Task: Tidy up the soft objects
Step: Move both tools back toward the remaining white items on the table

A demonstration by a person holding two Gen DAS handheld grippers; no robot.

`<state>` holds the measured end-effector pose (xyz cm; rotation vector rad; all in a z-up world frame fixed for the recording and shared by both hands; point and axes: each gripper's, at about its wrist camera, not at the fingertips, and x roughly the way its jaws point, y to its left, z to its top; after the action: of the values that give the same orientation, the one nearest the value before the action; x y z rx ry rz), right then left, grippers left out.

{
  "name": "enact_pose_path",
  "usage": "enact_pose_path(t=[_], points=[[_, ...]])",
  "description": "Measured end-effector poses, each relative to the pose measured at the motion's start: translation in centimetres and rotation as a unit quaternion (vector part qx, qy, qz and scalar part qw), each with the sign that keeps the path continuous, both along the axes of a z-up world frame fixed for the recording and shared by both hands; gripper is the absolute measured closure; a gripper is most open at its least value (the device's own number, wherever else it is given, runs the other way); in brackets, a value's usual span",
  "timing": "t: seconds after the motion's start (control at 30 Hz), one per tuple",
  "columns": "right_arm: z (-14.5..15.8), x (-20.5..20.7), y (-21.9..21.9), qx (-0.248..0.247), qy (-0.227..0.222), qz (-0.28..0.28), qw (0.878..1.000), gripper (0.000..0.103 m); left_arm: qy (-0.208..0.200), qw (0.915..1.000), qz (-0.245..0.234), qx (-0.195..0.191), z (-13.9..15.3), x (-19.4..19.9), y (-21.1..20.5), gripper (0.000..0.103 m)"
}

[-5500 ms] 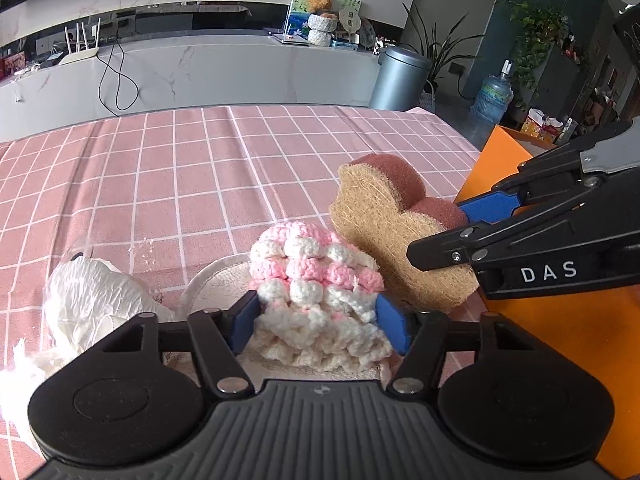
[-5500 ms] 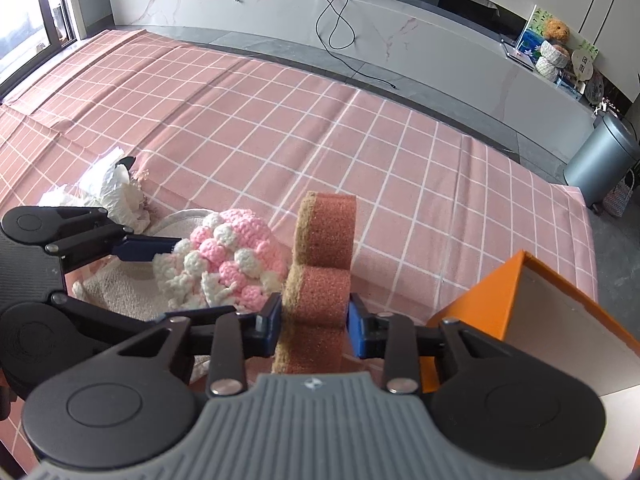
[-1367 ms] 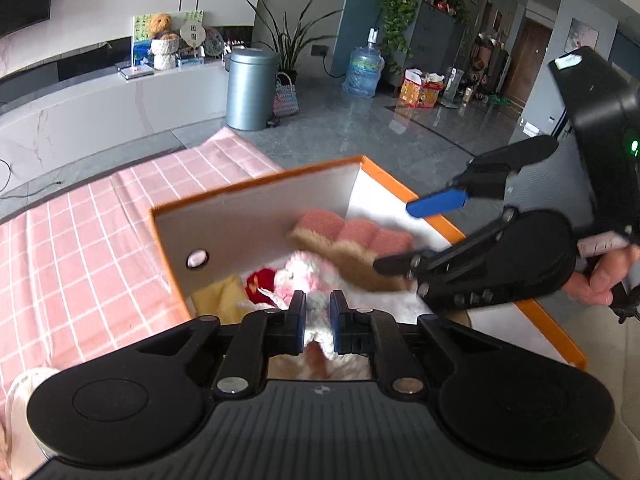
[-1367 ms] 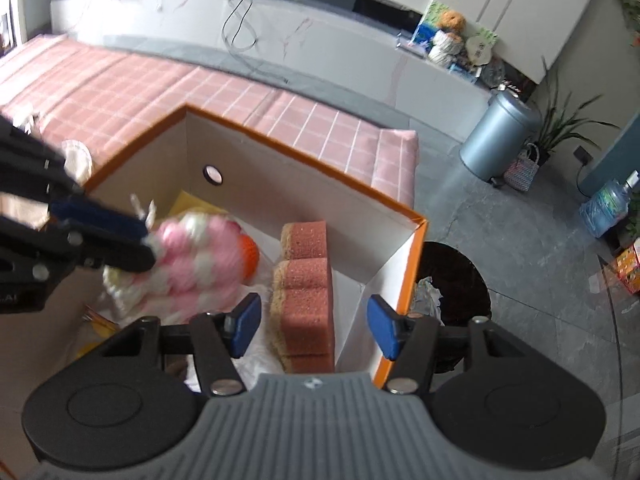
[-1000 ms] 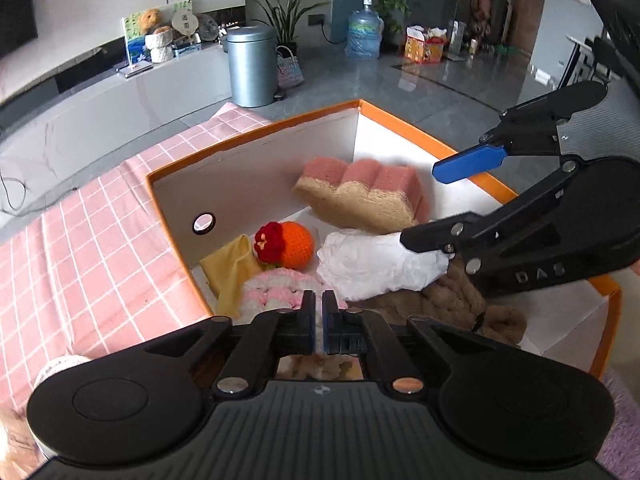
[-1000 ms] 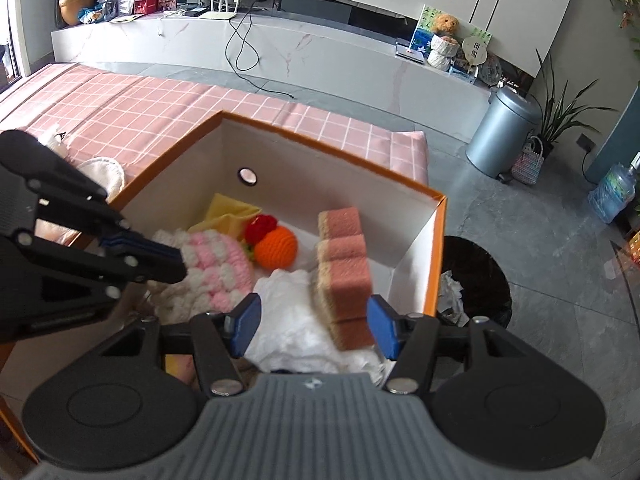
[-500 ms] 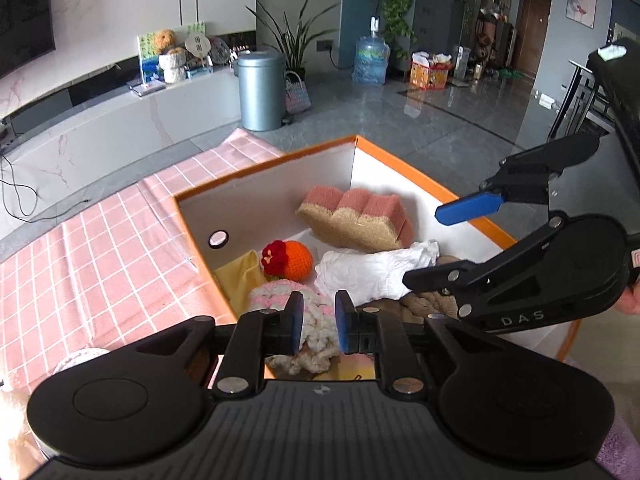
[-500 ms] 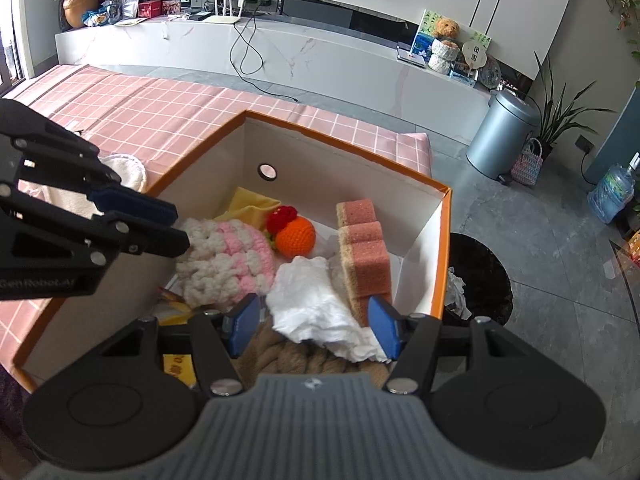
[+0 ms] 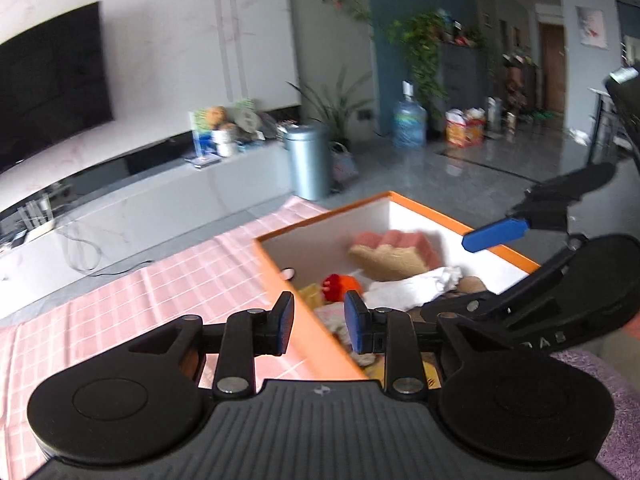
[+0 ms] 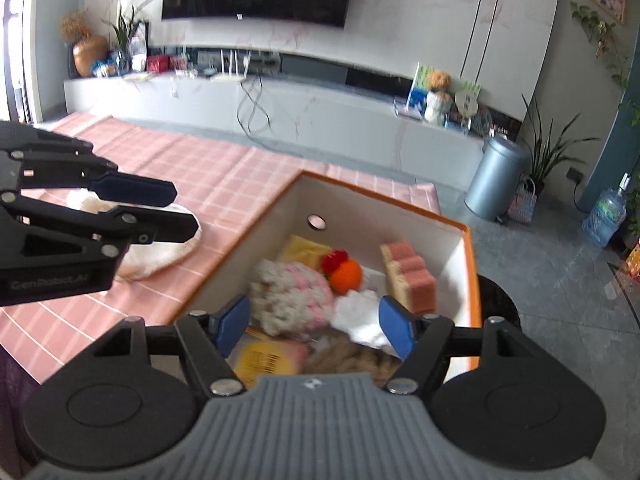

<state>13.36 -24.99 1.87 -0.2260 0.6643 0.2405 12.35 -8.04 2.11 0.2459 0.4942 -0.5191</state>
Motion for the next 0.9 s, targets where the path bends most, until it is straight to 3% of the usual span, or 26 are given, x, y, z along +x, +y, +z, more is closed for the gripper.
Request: enact_pose_path(t=[0.33,0.57,0.67,0.8,0.9], points=[[0.2,-5.0,3.9,0.092,-0.061,-0.026,0.994,0.032,0.002,0.9954,0.076,-0.059,-0.6,-3.3,4.9,0.071],[-0.5,-7.5,6.2,0.095,-0.066,-0.019,0.993,0.032,0.034,0.9888,0.111,-0.093,-1.0,-4.8,7.6,0.071],[-0.4,-7.6,6.6,0.101,-0.068,-0.02,0.992,0.031,0.029,0.9868,0.126,-0.097,-0.7,-5.1,8.6,0.071],[-0.6,-7.3,7.2,0.113,-0.067,-0.017,0.991,0.031,0.02,0.982,0.147,-0.116,-0.3,-5.5,9.9,0.056],[-1.0,-6.8,8.3,0.102,-0.061,-0.01,0.993,0.031,0.013,0.9789,0.159,-0.128,-0.3,-5.5,10.8,0.053]])
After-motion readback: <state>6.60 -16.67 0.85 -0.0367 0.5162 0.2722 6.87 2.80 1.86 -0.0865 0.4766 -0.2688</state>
